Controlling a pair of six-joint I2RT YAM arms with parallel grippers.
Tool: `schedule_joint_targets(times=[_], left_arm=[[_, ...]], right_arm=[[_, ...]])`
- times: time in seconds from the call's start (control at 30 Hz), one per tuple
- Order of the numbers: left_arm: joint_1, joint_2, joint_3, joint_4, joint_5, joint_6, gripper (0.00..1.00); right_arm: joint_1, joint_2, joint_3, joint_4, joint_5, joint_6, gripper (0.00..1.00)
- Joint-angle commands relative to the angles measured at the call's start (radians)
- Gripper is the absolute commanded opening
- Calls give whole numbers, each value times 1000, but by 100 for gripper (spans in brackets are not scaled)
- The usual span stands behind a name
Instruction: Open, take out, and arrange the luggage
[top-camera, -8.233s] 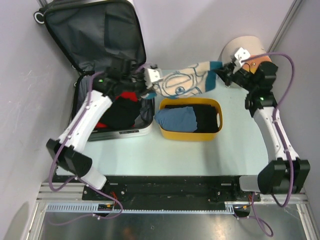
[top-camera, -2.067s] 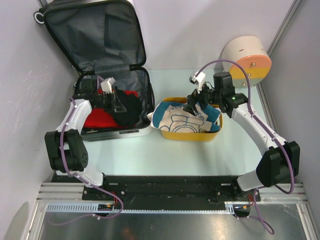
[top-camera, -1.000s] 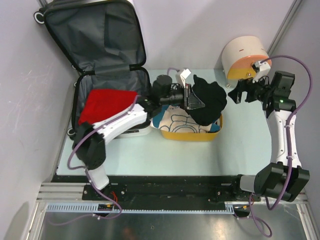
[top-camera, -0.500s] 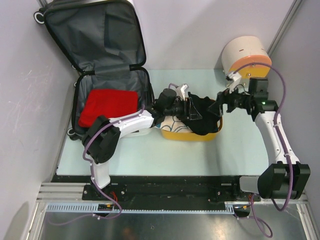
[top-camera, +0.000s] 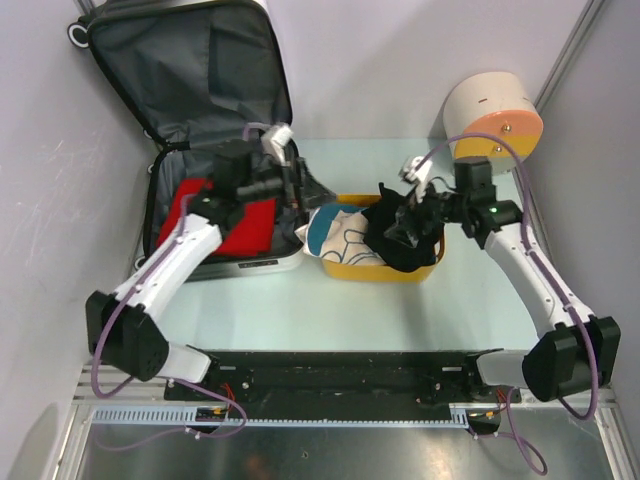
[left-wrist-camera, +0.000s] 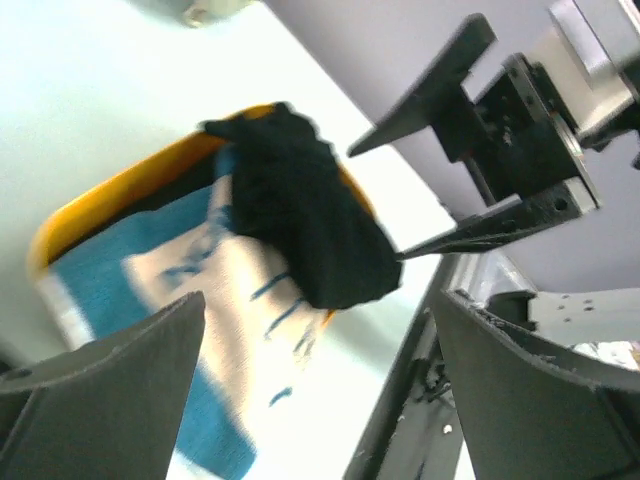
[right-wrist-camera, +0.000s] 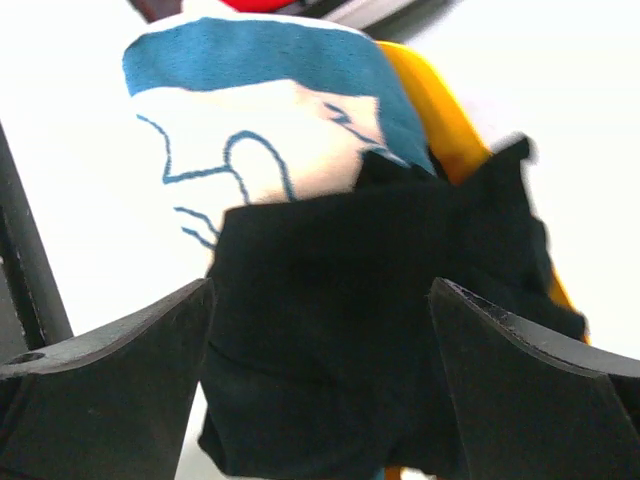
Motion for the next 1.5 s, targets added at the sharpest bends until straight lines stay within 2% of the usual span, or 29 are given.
schedule_joint_targets(times=[0.0, 0.13, 0.33, 0.4, 0.43, 0.57, 0.67, 0.73, 0.77, 0.87, 1.07, 1.17, 1.27, 1.37, 1.4, 1.47], left_arm=[[154, -62, -32, -291, 14, 239, 100], [278, -104, -67, -425, -124, 405, 100], [350, -88, -130, -470, -436, 604, 100], [372, -60, -141, -486, -488, 656, 100], [415, -39, -141, -494, -470, 669, 100], [501, 12, -70, -589, -414, 784, 100], [512, 78, -12, -754, -384, 1004, 100], [515, 104, -6, -792, -423, 1096, 99], [513, 115, -13, -804, -466, 1199, 99], [516, 122, -47, -803, -512, 1372, 100], [516, 242, -23, -778, -546, 1541, 100], [515, 302, 13, -749, -517, 1551, 99], [509, 343, 28, -723, -477, 1551, 91], [510, 366, 60, -706, -427, 1499, 76], [509, 366, 72, -704, -407, 1481, 66], [509, 363, 114, -695, -346, 1407, 52]], right_arm=[[102, 73, 8, -4, 79, -145, 93], [97, 191, -3, -95, 178, -286, 92], [85, 309, -67, -110, 281, -474, 92], [95, 325, -69, -110, 294, -482, 92], [99, 319, -70, -106, 295, -479, 93], [119, 232, -49, -121, 268, -419, 96], [120, 167, -23, -136, 239, -342, 97], [117, 120, -15, -123, 217, -293, 97], [117, 103, -10, -115, 212, -273, 98], [114, 54, -4, -71, 197, -183, 99], [102, 35, 31, 12, 160, -49, 99], [97, 40, 54, 28, 147, -15, 100], [91, 47, 65, 48, 139, 6, 100], [85, 61, 74, 63, 136, 20, 100], [82, 70, 76, 77, 136, 26, 100], [79, 76, 76, 95, 134, 43, 99]])
